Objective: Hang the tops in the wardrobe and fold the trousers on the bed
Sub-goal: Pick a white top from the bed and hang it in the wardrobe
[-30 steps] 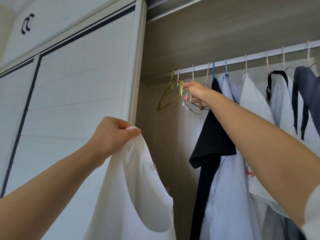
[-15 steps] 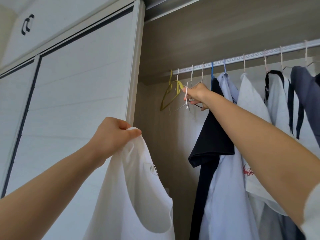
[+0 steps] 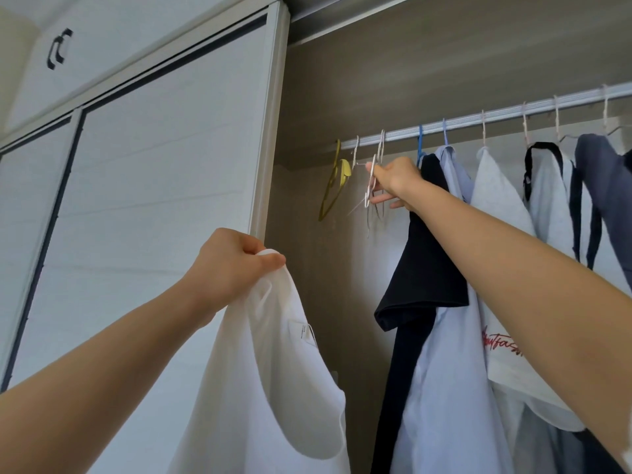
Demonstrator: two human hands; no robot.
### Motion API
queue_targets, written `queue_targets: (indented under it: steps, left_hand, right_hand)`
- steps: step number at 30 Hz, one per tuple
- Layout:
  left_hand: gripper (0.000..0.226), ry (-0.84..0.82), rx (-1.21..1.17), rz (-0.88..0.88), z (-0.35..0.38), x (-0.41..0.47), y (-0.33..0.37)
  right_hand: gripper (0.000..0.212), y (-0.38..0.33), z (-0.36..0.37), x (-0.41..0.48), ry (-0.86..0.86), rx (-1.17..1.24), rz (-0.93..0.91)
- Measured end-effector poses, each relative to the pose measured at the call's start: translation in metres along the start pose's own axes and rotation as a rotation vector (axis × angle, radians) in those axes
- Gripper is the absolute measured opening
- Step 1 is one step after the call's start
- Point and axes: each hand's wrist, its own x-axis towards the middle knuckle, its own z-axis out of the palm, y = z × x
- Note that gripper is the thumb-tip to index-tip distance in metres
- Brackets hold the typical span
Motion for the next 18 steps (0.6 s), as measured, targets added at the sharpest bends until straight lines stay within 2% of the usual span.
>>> queue_targets:
  steps: [6,9,15,18]
  left_hand:
    - [0.029,0.0,0.008,0.0,0.002,-0.002,0.003]
    - [0.03,-0.008,0.012,0.006,0.003,-0.003,0.004]
    - [0.026,-0.018,0.008,0.006,0.003,-0.004,0.004]
    - [0.025,-0.025,0.016,0.011,0.003,-0.004,0.003]
  right_hand:
    - [0.027,-0.012,-0.001,-0.003,0.009,-0.061,-0.01]
    - [0.031,-0.017,-0.001,-0.007,-0.067,-0.155,-0.061]
    - [0.034,-0.007,-0.001,-0.003,-0.046,-0.197,-0.164]
    - [0.02,-0.006,0.002,-0.008,-0.09,-0.244,-0.154]
